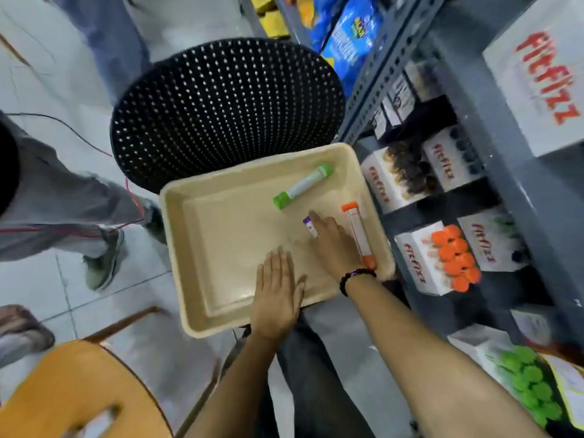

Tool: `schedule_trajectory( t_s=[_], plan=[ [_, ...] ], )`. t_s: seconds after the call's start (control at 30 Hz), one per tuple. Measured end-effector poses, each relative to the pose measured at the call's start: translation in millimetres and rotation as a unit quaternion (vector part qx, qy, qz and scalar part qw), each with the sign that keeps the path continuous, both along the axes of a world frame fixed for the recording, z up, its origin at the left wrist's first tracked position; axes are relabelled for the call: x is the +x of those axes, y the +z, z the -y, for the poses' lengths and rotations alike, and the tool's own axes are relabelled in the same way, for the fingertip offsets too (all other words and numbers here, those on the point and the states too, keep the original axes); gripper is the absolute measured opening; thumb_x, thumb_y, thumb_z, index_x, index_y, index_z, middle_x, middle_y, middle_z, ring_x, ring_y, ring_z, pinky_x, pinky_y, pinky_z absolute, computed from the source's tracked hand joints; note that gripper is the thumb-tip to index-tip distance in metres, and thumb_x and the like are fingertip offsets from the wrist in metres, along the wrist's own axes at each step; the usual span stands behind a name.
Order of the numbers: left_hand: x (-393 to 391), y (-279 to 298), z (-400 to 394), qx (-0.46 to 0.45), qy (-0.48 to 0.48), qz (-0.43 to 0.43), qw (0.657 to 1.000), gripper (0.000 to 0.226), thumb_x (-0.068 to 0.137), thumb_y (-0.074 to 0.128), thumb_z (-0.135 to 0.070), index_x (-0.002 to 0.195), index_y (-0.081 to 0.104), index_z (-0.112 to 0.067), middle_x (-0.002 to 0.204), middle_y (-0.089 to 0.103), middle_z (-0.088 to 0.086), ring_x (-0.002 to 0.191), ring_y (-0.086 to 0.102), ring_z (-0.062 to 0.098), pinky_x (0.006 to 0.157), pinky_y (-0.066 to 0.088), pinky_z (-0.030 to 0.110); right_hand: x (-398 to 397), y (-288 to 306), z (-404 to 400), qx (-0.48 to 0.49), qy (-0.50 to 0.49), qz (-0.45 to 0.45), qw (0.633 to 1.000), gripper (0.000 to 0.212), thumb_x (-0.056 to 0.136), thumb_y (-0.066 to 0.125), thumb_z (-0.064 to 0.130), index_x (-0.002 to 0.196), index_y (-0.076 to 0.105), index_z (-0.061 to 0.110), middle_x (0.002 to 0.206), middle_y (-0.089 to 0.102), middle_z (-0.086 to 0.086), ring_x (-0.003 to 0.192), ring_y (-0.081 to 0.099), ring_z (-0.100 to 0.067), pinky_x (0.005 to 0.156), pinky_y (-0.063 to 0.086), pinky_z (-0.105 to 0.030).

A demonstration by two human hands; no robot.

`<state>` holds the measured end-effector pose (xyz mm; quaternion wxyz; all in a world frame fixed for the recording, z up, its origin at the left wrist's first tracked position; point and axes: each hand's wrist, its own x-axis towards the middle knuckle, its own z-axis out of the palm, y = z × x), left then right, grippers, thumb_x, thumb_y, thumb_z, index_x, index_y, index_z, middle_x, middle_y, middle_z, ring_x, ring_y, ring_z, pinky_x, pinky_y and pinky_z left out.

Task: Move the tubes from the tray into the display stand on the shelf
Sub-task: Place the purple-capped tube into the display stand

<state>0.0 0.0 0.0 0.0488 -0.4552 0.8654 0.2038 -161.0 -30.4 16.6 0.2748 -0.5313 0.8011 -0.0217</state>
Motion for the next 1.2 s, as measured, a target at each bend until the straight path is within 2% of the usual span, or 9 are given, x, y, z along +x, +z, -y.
schedule_trajectory(
  t_s=[0.2,0.3,0.47,0.57,0.73,0.93,1.0,1.1,1.2],
  plan=[
    [-1.8,1.1,-2.2,-0.006,0.027,-0.033,0.999,0.062,0.099,0.012,-0.040,0.135,0.039,0.004,0.140,0.044,0.024,0.129,0.041,0.039,0.105,0.032,0.052,-1.6,-11.4,9.3,0.011,0.004,-0.021,1.000,0.052,0.093,0.044,0.014,0.142,0.028,0.018,0.128,0.048,-0.019,0.099,0.057,-0.036,0.072,0.048,-0.038],
    [-1.5,2.7,-1.3,-0.014,0.021,-0.029,0.999,0.062,0.099,0.011,-0.039,0.135,0.040,0.003,0.139,0.044,0.023,0.129,0.041,0.039,0.104,0.035,0.052,-4.4,-7.7,11.0,0.013,-0.012,-0.001,1.000,0.052,0.093,0.043,0.009,0.142,0.030,0.018,0.127,0.049,-0.021,0.101,0.057,-0.037,0.079,0.050,-0.039],
    [-2.3,8.6,-0.1,0.009,0.002,0.004,1.000,0.069,0.098,0.004,-0.042,0.134,0.041,0.005,0.139,0.044,0.025,0.129,0.040,0.040,0.104,0.033,0.053,-9.5,22.3,0.1,-0.053,-0.094,0.011,0.994,0.047,0.093,0.043,0.013,0.139,0.036,0.019,0.126,0.050,-0.020,0.103,0.055,-0.038,0.081,0.051,-0.042],
    [0.1,13.8,0.3,0.012,-0.035,0.006,0.999,0.067,0.095,0.016,-0.041,0.130,0.044,0.009,0.136,0.045,0.029,0.127,0.040,0.044,0.104,0.034,0.053,-18.4,56.4,-14.3,-0.113,-0.134,0.010,0.984,0.047,0.092,0.046,0.014,0.138,0.037,0.021,0.125,0.051,-0.018,0.107,0.055,-0.036,0.085,0.050,-0.043],
    [-23.2,52.2,1.7,-0.009,-0.141,-0.037,0.989,0.060,0.087,0.031,-0.032,0.121,0.050,0.014,0.126,0.052,0.034,0.116,0.051,0.049,0.092,0.044,0.059,-35.0,132.8,-53.3,-0.228,-0.253,-0.017,0.940,0.046,0.088,0.053,0.018,0.133,0.044,0.025,0.120,0.054,-0.013,0.106,0.055,-0.035,0.083,0.049,-0.041],
    [-114.9,120.2,-15.4,-0.070,-0.250,-0.177,0.949,0.056,0.089,0.034,-0.028,0.126,0.045,0.014,0.131,0.048,0.034,0.121,0.046,0.049,0.096,0.040,0.061,-73.1,222.4,-126.5,-0.318,-0.342,-0.128,0.875,0.047,0.087,0.057,0.019,0.132,0.046,0.023,0.105,0.055,-0.014,0.091,0.058,-0.037,0.074,0.051,-0.043],
    [-149.9,139.6,-23.0,-0.098,-0.271,-0.208,0.935,0.057,0.092,0.034,-0.031,0.128,0.044,0.011,0.134,0.046,0.032,0.125,0.043,0.046,0.102,0.035,0.056,-88.6,244.6,-151.8,-0.339,-0.367,-0.153,0.853,0.046,0.087,0.057,0.020,0.132,0.047,0.023,0.104,0.054,-0.013,0.087,0.058,-0.035,0.072,0.052,-0.041],
    [-196.3,157.0,-34.2,-0.091,-0.303,-0.239,0.918,0.058,0.097,0.037,-0.034,0.138,0.029,0.006,0.147,0.030,0.027,0.138,0.024,0.039,0.114,0.017,0.047,-111.7,268.0,-187.6,-0.362,-0.395,-0.193,0.822,0.045,0.087,0.059,0.022,0.130,0.049,0.023,0.102,0.055,-0.011,0.084,0.058,-0.031,0.071,0.049,-0.037],
    [-238.7,167.2,-48.1,-0.096,-0.350,-0.249,0.898,0.061,0.098,0.039,-0.033,0.141,0.020,0.005,0.151,0.021,0.025,0.141,0.014,0.038,0.116,0.009,0.045,-134.3,283.0,-218.0,-0.384,-0.417,-0.219,0.794,0.044,0.086,0.060,0.023,0.129,0.050,0.023,0.104,0.057,-0.010,0.087,0.058,-0.029,0.074,0.048,-0.036]
  ],
)
